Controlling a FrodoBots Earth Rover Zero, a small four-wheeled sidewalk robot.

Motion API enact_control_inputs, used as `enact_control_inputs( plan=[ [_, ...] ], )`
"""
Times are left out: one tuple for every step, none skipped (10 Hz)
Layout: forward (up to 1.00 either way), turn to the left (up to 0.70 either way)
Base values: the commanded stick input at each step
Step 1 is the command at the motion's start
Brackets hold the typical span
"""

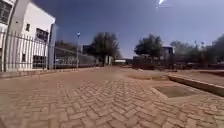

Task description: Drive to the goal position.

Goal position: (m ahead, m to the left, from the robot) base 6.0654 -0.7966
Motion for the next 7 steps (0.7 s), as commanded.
enact_control_inputs(
  plan=[
    [1.00, 0.00],
    [1.00, 0.00],
    [1.00, 0.00],
    [1.00, 0.00],
    [1.00, 0.00],
    [1.00, 0.00],
    [1.00, 0.00]
  ],
)
